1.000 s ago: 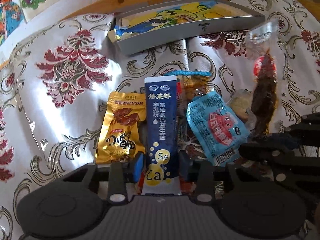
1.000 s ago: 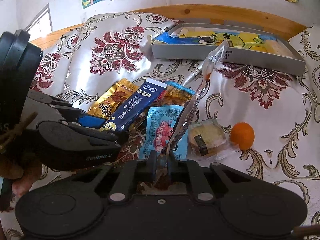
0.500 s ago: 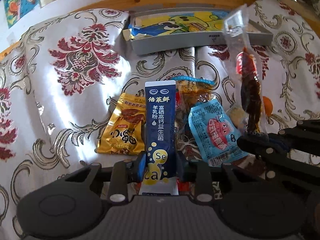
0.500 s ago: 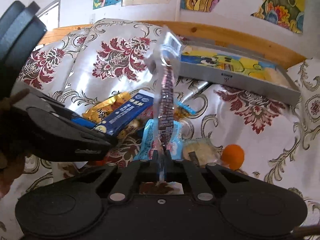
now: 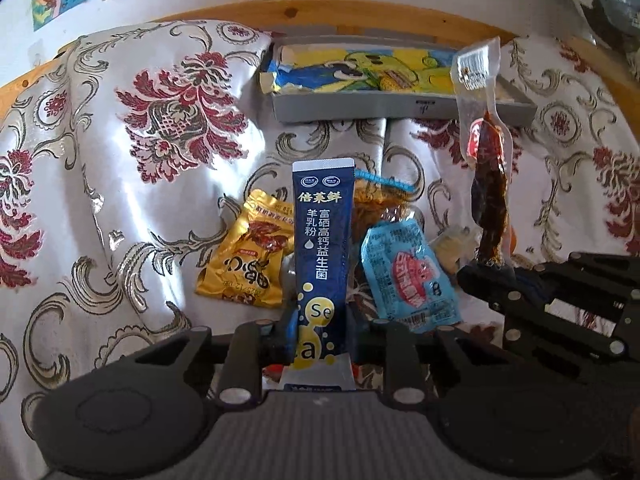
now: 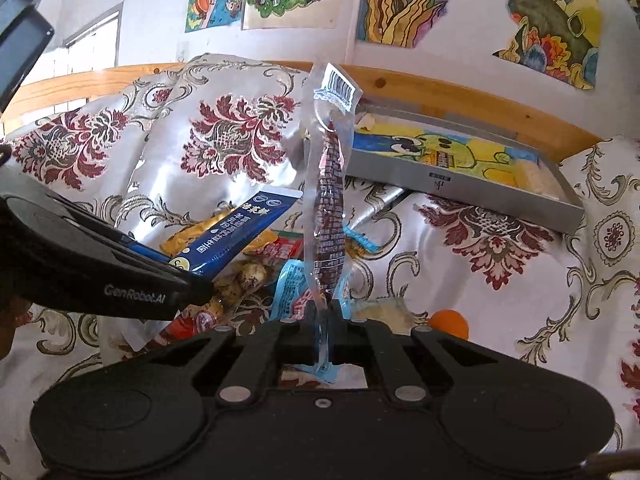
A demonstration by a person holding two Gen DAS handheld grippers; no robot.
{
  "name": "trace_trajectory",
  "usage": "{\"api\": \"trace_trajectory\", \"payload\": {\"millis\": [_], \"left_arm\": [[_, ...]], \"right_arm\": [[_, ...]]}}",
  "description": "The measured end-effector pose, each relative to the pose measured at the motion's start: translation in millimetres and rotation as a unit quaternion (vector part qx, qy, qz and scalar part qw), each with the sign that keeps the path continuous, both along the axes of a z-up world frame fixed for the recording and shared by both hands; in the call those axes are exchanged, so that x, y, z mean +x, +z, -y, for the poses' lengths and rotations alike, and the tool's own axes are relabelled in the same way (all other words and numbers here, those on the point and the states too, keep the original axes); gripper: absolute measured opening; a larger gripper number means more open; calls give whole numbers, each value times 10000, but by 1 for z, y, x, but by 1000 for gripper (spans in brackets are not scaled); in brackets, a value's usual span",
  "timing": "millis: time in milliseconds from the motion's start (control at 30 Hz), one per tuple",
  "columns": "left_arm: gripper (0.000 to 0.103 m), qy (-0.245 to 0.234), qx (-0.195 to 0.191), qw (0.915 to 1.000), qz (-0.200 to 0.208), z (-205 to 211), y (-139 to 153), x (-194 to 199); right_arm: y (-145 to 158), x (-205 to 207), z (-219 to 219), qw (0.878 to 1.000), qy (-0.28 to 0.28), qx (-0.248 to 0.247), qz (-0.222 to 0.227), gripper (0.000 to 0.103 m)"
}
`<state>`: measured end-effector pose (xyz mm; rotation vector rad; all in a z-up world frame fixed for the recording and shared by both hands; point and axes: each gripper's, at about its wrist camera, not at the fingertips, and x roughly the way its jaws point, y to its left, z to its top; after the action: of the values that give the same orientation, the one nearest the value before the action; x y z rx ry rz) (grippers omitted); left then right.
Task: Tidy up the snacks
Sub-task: 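Lift the dried-meat packet with right tool while left tool carries the milk stick to the tray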
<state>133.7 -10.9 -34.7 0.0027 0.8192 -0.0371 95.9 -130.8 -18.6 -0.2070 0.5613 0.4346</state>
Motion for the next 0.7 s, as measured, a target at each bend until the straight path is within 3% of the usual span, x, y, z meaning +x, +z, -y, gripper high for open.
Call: {"api": "trace_trajectory", "payload": {"millis": [333,700], "left_arm": [[25,253,-340,9986,329,2,24,18],[25,223,-360,9954,856,33,73,89]], "right_arm": [[21,9,13,9989,-127,297,331,2],[51,62,36,9926,-342,712,921,2]]}}
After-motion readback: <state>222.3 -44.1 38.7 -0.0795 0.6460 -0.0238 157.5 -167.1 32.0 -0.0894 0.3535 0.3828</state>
